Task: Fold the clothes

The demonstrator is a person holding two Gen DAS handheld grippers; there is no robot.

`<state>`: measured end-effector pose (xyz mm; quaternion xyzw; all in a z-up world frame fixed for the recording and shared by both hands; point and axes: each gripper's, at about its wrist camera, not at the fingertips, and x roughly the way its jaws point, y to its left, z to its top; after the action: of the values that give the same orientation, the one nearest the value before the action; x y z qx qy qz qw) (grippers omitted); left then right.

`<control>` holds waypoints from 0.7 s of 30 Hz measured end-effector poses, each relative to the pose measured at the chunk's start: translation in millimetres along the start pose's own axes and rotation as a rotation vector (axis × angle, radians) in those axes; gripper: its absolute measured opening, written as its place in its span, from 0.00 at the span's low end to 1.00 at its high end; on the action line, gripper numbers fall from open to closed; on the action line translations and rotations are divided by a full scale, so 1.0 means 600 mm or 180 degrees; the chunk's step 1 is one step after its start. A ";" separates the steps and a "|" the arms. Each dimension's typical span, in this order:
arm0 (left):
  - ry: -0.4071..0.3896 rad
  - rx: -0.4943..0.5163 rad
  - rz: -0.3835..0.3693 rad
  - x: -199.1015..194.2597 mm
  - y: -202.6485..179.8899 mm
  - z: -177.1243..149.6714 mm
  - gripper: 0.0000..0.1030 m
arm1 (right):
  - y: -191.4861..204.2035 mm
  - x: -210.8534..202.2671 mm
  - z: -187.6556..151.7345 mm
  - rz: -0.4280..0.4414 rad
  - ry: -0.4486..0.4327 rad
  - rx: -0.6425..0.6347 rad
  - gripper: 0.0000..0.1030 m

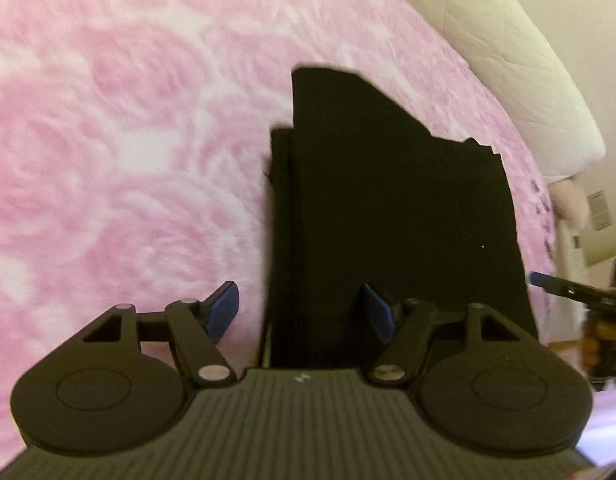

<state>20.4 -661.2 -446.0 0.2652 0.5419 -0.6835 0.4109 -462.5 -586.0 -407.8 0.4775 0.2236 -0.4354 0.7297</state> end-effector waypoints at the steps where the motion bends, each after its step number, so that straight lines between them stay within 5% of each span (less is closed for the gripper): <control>1: 0.0084 -0.0101 -0.0090 0.013 0.007 0.005 0.71 | -0.010 0.008 0.005 0.0035 -0.0007 0.0090 0.73; 10: 0.0302 -0.0110 -0.0376 0.060 0.003 0.041 0.77 | -0.063 0.095 0.061 0.0338 -0.0126 0.0379 0.75; 11: 0.0295 -0.0103 -0.0400 0.060 0.000 0.042 0.75 | -0.062 0.107 0.069 0.0399 -0.0131 0.0401 0.75; 12: 0.0288 -0.0095 -0.0425 0.059 -0.002 0.043 0.62 | -0.061 0.118 0.075 0.0448 -0.0127 0.0419 0.75; 14: 0.0232 -0.0111 -0.0455 0.056 -0.007 0.038 0.51 | -0.057 0.134 0.087 0.0485 -0.0092 0.0456 0.68; 16: 0.0129 -0.0066 -0.0396 0.044 -0.019 0.032 0.43 | -0.059 0.140 0.095 0.0426 -0.0051 0.0554 0.38; 18: 0.0000 -0.0038 -0.0322 0.027 -0.032 0.026 0.32 | -0.059 0.134 0.101 0.0414 -0.0034 0.0639 0.19; 21: -0.0170 -0.0019 -0.0282 -0.004 -0.055 0.023 0.20 | -0.044 0.103 0.106 0.0399 -0.0062 0.0575 0.11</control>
<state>-5.5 -671.5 -423.0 0.2213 0.5440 -0.7063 0.3953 -458.2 -673.1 -438.9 0.5502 0.1461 -0.4119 0.7115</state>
